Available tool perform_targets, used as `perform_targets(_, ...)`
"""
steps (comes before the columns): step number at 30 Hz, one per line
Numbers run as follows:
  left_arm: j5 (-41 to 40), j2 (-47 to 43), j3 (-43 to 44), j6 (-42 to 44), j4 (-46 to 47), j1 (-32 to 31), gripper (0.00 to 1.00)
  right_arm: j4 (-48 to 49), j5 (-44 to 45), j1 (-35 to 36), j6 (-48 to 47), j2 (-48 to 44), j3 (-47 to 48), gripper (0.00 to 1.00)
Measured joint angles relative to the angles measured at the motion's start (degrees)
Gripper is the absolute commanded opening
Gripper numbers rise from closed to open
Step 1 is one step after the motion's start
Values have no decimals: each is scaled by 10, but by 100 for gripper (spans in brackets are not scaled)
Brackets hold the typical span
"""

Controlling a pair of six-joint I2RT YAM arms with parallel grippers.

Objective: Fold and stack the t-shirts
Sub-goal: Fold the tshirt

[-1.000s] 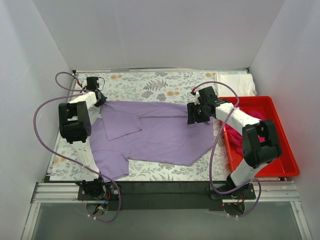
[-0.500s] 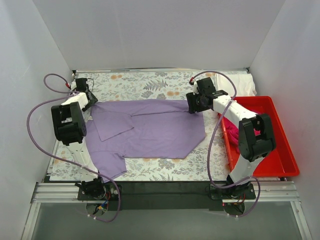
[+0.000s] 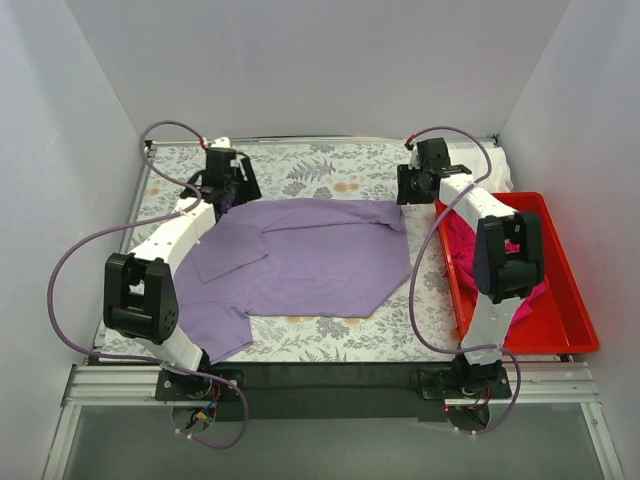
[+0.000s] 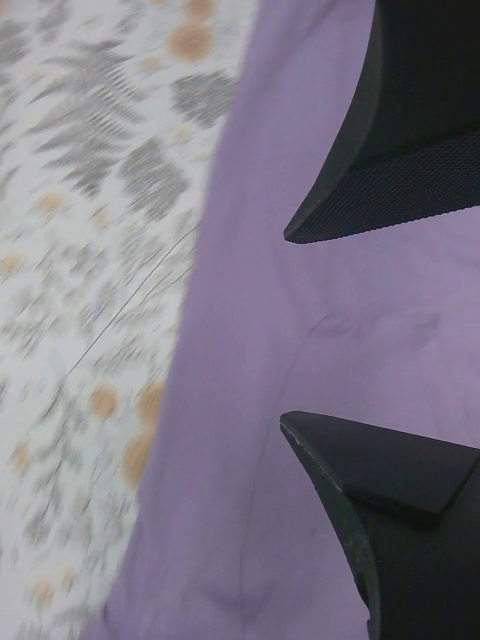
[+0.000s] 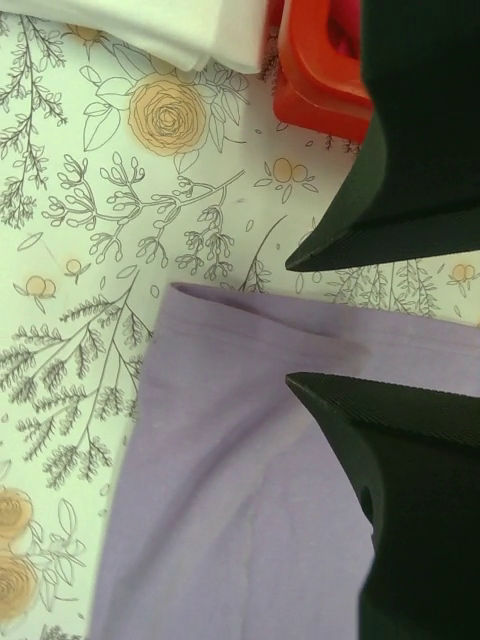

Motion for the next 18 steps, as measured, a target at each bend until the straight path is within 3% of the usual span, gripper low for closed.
perform_targets(5,51,-14,-63,30,4,-73,62,6,-17,-17,16,53,37,39)
perform_targets(18,67,12,-141,36,-1,-97,58,16,-47,-21,41,136,68,37)
